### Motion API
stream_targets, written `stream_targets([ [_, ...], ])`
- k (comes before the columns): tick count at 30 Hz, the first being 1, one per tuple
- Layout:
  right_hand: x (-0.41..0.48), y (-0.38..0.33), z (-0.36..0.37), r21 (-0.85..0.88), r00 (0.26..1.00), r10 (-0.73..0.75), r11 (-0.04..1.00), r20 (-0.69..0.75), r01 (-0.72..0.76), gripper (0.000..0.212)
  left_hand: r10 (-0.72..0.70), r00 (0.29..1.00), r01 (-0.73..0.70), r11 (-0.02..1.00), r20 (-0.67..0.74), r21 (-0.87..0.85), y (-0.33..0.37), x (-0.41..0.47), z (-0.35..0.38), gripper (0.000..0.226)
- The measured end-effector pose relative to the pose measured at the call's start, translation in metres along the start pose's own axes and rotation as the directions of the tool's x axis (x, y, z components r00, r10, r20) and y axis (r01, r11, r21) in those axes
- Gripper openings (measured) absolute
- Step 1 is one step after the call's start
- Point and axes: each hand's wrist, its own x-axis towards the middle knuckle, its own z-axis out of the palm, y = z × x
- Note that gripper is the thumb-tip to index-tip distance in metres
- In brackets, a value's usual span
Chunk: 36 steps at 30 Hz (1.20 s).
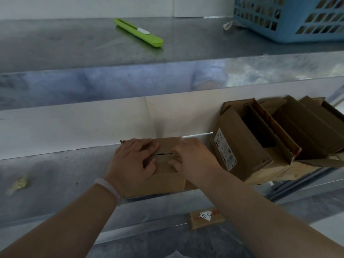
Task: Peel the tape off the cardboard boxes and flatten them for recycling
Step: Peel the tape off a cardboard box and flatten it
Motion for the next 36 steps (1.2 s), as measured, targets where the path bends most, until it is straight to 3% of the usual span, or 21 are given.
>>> stream_targets([
  [3, -0.002, 0.003, 0.004, -0.007, 0.999, 0.034, 0.999, -0.005, -0.034, 0.018, -0.001, 1.000, 0.001, 1.000, -0.001, -0.001, 0.000, 0.000, 0.000, 0.054],
  [6, -0.004, 0.008, 0.003, 0.347, 0.961, 0.264, 0.911, -0.075, -0.223, 0.011, 0.000, 1.000, 0.000, 1.000, 0.002, -0.001, 0.000, 0.000, -0.001, 0.054],
  [7, -0.005, 0.011, 0.001, 0.513, 0.924, 0.380, 0.801, -0.040, -0.308, 0.009, -0.001, 1.000, 0.001, 1.000, 0.006, 0.000, 0.000, 0.000, -0.001, 0.055],
  [8, -0.005, 0.015, -0.001, 0.680, 0.877, 0.479, 0.629, 0.042, -0.376, 0.011, -0.004, 1.000, 0.004, 1.000, 0.010, 0.001, 0.000, 0.000, -0.001, 0.055],
  [9, -0.006, 0.018, -0.002, 0.823, 0.828, 0.538, 0.392, 0.158, -0.412, 0.014, -0.007, 1.000, 0.007, 1.000, 0.012, 0.002, 0.000, 0.000, -0.002, 0.055],
  [11, -0.005, 0.025, -0.002, 0.906, 0.746, 0.542, -0.074, 0.388, -0.418, 0.020, -0.007, 1.000, 0.007, 1.000, 0.018, 0.006, 0.001, 0.000, -0.002, 0.056],
  [12, -0.006, 0.029, -0.001, 0.884, 0.718, 0.520, -0.210, 0.463, -0.417, 0.021, -0.005, 1.000, 0.005, 1.000, 0.021, 0.009, 0.001, 0.000, -0.003, 0.056],
  [14, -0.009, 0.033, 0.003, 0.834, 0.689, 0.470, -0.316, 0.552, -0.452, 0.022, 0.000, 1.000, -0.001, 1.000, 0.027, 0.017, 0.002, 0.001, -0.003, 0.057],
  [18, -0.013, 0.040, 0.012, 0.821, 0.709, 0.417, -0.238, 0.569, -0.518, 0.023, 0.008, 0.999, -0.008, 1.000, 0.032, 0.022, 0.003, 0.001, -0.005, 0.058],
  [19, -0.013, 0.040, 0.013, 0.829, 0.719, 0.432, -0.144, 0.544, -0.541, 0.023, 0.008, 1.000, -0.009, 1.000, 0.030, 0.021, 0.003, 0.001, -0.005, 0.058],
  [22, -0.008, 0.034, 0.015, 0.754, 0.749, 0.531, 0.278, 0.396, -0.595, 0.023, 0.013, 1.000, -0.013, 1.000, 0.012, 0.019, 0.004, 0.001, -0.005, 0.057],
  [23, -0.007, 0.032, 0.015, 0.724, 0.760, 0.551, 0.360, 0.344, -0.588, 0.023, 0.012, 1.000, -0.012, 1.000, 0.006, 0.015, 0.004, 0.001, -0.005, 0.056],
  [27, -0.006, 0.026, 0.011, 0.658, 0.815, 0.524, 0.527, 0.245, -0.537, 0.016, -0.008, 1.000, 0.008, 1.000, -0.006, -0.001, 0.004, 0.001, -0.004, 0.055],
  [29, -0.006, 0.022, 0.011, 0.595, 0.841, 0.501, 0.619, 0.205, -0.513, 0.023, -0.013, 1.000, 0.013, 1.000, -0.004, -0.001, 0.004, 0.001, -0.004, 0.055],
  [32, -0.006, 0.019, 0.014, 0.528, 0.844, 0.520, 0.683, 0.132, -0.504, 0.028, -0.012, 1.000, 0.012, 1.000, 0.009, -0.001, 0.004, 0.001, -0.005, 0.056],
  [36, -0.008, 0.026, 0.018, 0.635, 0.827, 0.548, 0.595, 0.129, -0.493, 0.010, -0.008, 1.000, 0.008, 1.000, 0.016, 0.004, 0.006, 0.001, -0.007, 0.058],
])
